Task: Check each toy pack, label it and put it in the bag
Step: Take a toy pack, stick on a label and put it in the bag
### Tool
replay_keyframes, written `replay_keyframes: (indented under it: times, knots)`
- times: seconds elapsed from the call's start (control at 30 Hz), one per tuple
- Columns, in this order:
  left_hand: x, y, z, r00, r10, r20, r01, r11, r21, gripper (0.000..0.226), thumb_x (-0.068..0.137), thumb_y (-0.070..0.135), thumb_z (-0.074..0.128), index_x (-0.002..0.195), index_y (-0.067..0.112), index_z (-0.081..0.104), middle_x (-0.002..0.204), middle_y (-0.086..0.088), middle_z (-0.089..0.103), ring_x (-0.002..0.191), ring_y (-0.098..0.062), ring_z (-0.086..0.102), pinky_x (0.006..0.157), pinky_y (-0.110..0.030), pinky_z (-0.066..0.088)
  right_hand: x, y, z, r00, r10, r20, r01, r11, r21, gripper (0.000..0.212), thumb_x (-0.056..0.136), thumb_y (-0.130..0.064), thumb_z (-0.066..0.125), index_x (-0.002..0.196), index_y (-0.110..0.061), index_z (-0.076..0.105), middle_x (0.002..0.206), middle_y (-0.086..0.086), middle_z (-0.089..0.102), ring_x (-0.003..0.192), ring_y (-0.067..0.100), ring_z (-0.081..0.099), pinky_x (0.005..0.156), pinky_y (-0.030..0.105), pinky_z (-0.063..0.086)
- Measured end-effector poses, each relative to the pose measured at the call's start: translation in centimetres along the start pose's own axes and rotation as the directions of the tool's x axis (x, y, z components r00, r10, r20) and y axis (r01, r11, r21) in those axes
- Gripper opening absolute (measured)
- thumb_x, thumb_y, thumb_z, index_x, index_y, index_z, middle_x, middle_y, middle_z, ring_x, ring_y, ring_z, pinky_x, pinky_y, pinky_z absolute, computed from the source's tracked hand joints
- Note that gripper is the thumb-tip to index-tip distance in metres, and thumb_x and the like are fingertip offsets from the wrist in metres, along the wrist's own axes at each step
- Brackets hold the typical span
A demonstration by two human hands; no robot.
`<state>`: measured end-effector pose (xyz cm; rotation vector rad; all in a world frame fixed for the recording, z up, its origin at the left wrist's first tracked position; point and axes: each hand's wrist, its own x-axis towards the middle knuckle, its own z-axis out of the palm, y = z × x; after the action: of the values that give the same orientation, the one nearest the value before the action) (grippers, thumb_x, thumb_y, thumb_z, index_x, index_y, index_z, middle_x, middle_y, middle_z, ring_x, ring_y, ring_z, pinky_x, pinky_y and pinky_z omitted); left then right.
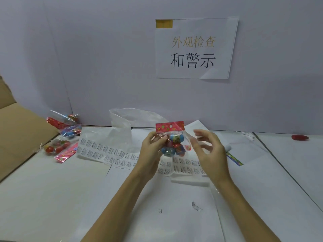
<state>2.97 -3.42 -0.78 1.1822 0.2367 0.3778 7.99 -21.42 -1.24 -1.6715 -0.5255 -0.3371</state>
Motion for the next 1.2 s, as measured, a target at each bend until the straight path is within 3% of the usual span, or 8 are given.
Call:
replay_keyframes:
  times: [0.13,0.4,0.5,0.73,0.87,1.0,1.1,1.2]
  knots:
    - [-0.3,0.1,0.6,0.997,0.054,0.054,-0.052,0.998,-0.042,0.021,0.100,0.007,0.064,0.121,0.006,0.063,0.114,-0.015,0.074,0.104,-0.026,0.073,0.084,-0.028,0.060,0.0,0.7,-0.1,0.891,0.328,0.314,-0.402,0.892,0.210,0.047,0.090,-0.041,0.072,0.128,-0.013,0.067,0.101,0.005,0.080,0.090,0.023,0.078,0.075,0.030,0.064]
    - [-0.6,0.0,0.7,0.992,0.124,0.034,-0.126,0.991,0.039,0.027,0.099,0.018,0.067,0.125,0.013,0.065,0.117,-0.014,0.074,0.114,-0.035,0.070,0.095,-0.043,0.059,0.1,1.8,0.3,0.857,0.265,0.441,-0.368,0.915,0.164,0.059,0.081,-0.049,0.079,0.129,-0.018,0.068,0.103,0.003,0.080,0.094,0.021,0.078,0.089,0.038,0.063]
    - [-0.7,0.5,0.2,0.968,0.205,0.142,-0.233,0.947,0.223,0.039,0.092,0.019,0.078,0.129,0.025,0.068,0.106,-0.006,0.078,0.103,-0.022,0.074,0.082,-0.029,0.058,0.1,1.1,0.0,0.890,0.291,0.352,-0.381,0.898,0.221,0.075,0.078,-0.055,0.080,0.144,-0.032,0.052,0.122,-0.004,0.075,0.111,0.012,0.073,0.096,0.033,0.058]
    - [-0.8,0.0,0.7,0.918,0.215,0.333,-0.357,0.814,0.459,0.027,0.083,0.020,0.088,0.105,0.012,0.076,0.099,0.000,0.079,0.097,-0.017,0.076,0.088,-0.030,0.062,0.3,-0.3,-0.8,0.934,0.270,0.236,-0.337,0.884,0.325,0.019,0.084,-0.040,0.077,0.098,-0.028,0.083,0.089,0.003,0.079,0.076,0.007,0.065,0.065,0.017,0.051]
    - [-0.5,-0.4,0.5,0.934,0.200,0.295,-0.324,0.822,0.469,0.015,0.091,0.021,0.080,0.104,0.015,0.080,0.098,0.002,0.080,0.097,-0.016,0.075,0.089,-0.029,0.061,0.4,0.0,-0.6,0.923,0.346,0.169,-0.385,0.826,0.411,0.023,0.082,-0.039,0.076,0.098,-0.023,0.082,0.095,0.003,0.080,0.090,0.016,0.073,0.079,0.025,0.058]
    - [-0.4,-0.7,0.7,0.973,0.184,0.136,-0.216,0.935,0.281,0.019,0.097,0.023,0.072,0.109,0.008,0.074,0.099,-0.009,0.077,0.096,-0.019,0.074,0.083,-0.031,0.061,0.2,0.0,0.2,0.903,0.369,0.219,-0.429,0.788,0.441,0.053,0.081,-0.040,0.078,0.128,-0.020,0.064,0.109,0.005,0.079,0.099,0.023,0.077,0.087,0.034,0.062]
    - [-0.2,-0.3,0.6,0.996,0.036,0.080,-0.039,0.999,0.039,0.033,0.098,0.028,0.069,0.117,0.001,0.068,0.108,-0.015,0.075,0.106,-0.028,0.072,0.092,-0.039,0.061,-0.1,0.3,0.4,0.874,0.340,0.347,-0.457,0.818,0.349,0.035,0.093,-0.025,0.075,0.125,-0.014,0.067,0.107,0.008,0.080,0.093,0.029,0.079,0.081,0.031,0.064]
    - [0.0,-0.3,0.2,0.999,-0.021,0.033,0.018,0.997,0.078,0.036,0.096,0.038,0.070,0.118,0.009,0.073,0.110,-0.011,0.078,0.102,-0.024,0.074,0.092,-0.039,0.060,-0.3,0.6,0.4,0.874,0.301,0.382,-0.414,0.874,0.257,0.022,0.094,-0.023,0.076,0.114,-0.015,0.072,0.097,0.008,0.080,0.080,0.022,0.077,0.072,0.028,0.062]
